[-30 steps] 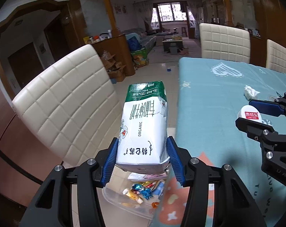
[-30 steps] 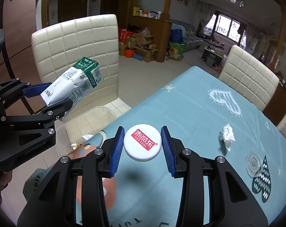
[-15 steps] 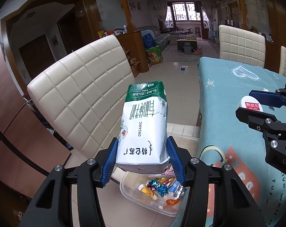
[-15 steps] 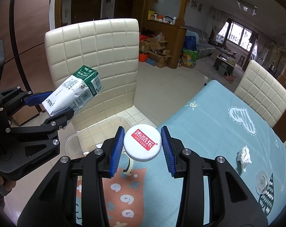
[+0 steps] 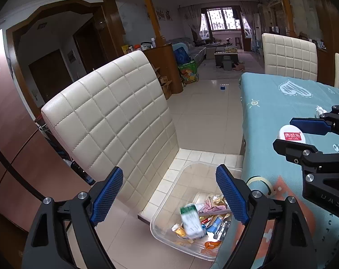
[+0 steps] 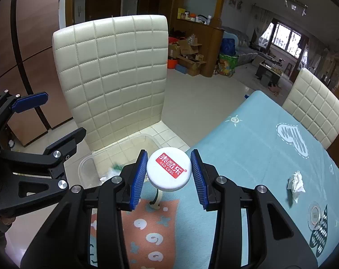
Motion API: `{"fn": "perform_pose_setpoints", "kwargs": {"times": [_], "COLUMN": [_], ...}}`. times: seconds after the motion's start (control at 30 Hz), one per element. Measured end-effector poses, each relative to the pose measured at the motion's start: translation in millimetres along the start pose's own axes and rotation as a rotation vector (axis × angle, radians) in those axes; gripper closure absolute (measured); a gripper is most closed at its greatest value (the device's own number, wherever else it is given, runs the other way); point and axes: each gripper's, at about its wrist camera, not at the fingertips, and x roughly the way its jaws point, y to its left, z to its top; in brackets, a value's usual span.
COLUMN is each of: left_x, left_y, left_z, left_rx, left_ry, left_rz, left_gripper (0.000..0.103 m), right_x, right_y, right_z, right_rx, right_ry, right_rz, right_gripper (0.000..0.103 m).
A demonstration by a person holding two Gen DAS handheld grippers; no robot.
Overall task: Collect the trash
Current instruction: 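Lower the right gripper over the bin and release the white tub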
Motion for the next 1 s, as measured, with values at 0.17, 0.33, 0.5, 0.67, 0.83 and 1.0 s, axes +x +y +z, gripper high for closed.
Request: {"fn": "perform_pose_setpoints", "kwargs": {"times": [0.17, 0.33, 0.5, 0.67, 0.83, 1.0], "left_x": [3.1, 7.5, 9.5, 8.9, 8.9, 7.8], "left_y": [6.7, 15.3, 19.1, 24.4, 29.7, 35.5], "left_z": [-3.7, -9.1, -14.2, -16.4, -17.2, -17.5], "left_rx": [-0.028, -0.063, -0.075, -0.087, -0.097, -0.119], "left_ry": [0.019, 0.042, 0.053, 0.054, 0.059, 0.060], "left_rz": [-0.003, -0.016, -0.015, -0.012, -0.003, -0.006], "left_gripper": [0.020, 0.020, 0.020, 0.020, 0.020, 0.020], "right_x": [3.8, 7.8, 11.8, 14.0, 13.6, 10.7], "right_y": [4.8, 9.3, 13.0, 18.6, 21.5, 24.9], "right_z": [0.1, 0.7, 1.9, 4.5, 9.1, 12.2], "right_rx": [-0.011, -0.016, -0.024, -0.036, -0.038, -0.049], "right_ry": [0.004, 0.010, 0.015, 0.017, 0.012, -0.002], "right_rz": [0.006, 0.013, 0.016, 0.022, 0.030, 0.027], "right_gripper": [0.062, 0.062, 0.062, 0.062, 0.061, 0.062]}}
